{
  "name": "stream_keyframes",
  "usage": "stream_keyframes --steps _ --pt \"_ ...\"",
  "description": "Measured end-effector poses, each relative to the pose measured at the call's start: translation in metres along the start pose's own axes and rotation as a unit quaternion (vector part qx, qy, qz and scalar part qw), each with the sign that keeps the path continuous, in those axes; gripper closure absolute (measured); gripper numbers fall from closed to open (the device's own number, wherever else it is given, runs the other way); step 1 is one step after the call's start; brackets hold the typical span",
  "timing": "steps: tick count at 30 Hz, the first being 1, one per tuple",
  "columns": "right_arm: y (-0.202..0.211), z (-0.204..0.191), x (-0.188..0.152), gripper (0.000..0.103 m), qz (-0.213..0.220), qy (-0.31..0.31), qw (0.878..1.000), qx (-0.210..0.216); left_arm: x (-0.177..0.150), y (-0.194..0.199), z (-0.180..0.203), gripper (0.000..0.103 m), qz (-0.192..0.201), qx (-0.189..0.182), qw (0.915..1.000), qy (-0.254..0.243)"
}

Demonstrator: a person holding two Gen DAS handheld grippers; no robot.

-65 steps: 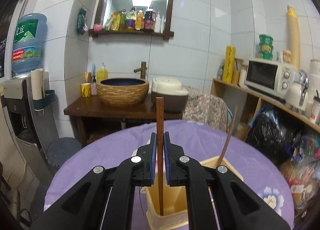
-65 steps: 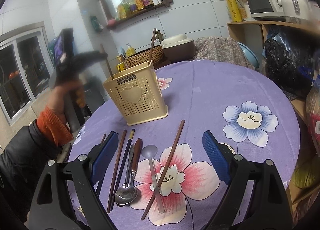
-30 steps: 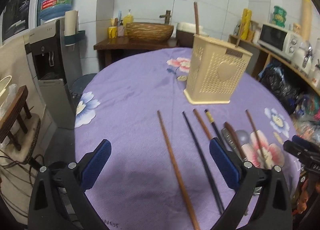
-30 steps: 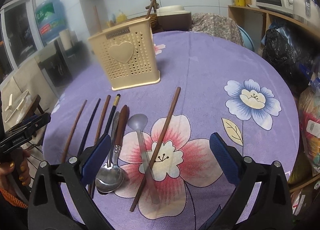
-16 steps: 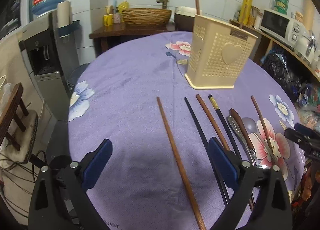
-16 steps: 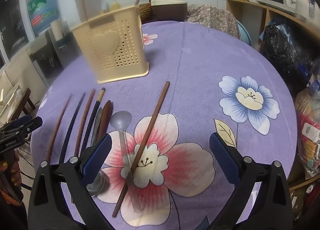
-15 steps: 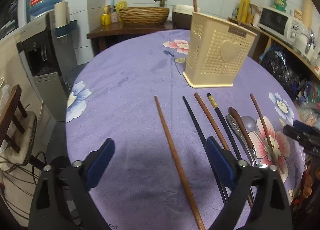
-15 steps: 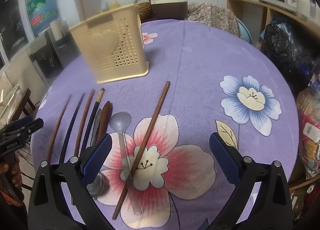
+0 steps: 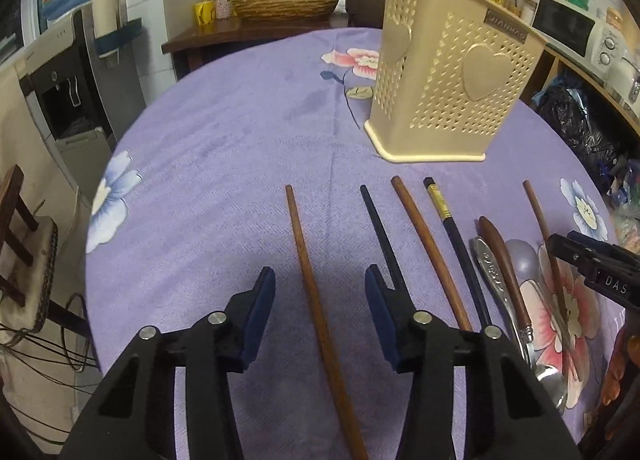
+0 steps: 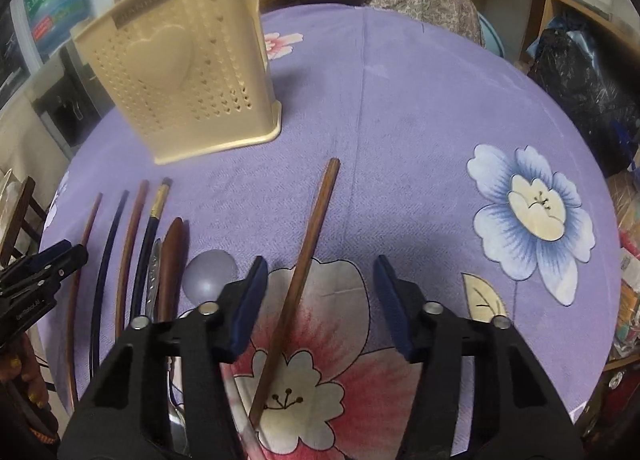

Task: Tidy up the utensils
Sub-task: 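Lower the left tool onto a brown chopstick while the right tool grasps another chopstick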

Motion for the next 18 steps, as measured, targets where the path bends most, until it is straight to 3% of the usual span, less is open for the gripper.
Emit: stream_keyframes --steps 5,10,16,18 --pt "-0.012 -0.004 0.009 0.055 -0.006 0.003 1.000 0.000 0.004 -0.006 0.001 0.061 0.004 0.009 0.9998 -0.015" --pt "-0.030 -0.011 0.023 0.062 -0.009 0.033 0.999 -0.030 0.016 -0.018 -0.001 0.075 -0.004 0.013 0.9998 -0.017" --pt "-0.039 -0.015 0.034 0.074 -0.011 0.042 0.999 -0.029 0.025 -0.029 0.004 0.079 -0.010 0.008 0.9996 -0.025" --pt "-0.039 -0.016 0.036 0.083 -0.010 0.044 0.999 -0.030 0.027 -0.030 0.005 0.083 -0.009 0.010 0.9995 -0.030"
Point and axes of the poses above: each gripper's, at about its wrist camera, not at the fingertips, and y roughly against the way its jaws point, z to its right, x to its top, the point moved 10 cm from there along -y, roughly the way its jaws point, and after that the axes turned 9 degrees about z, right-handed, at the moved point
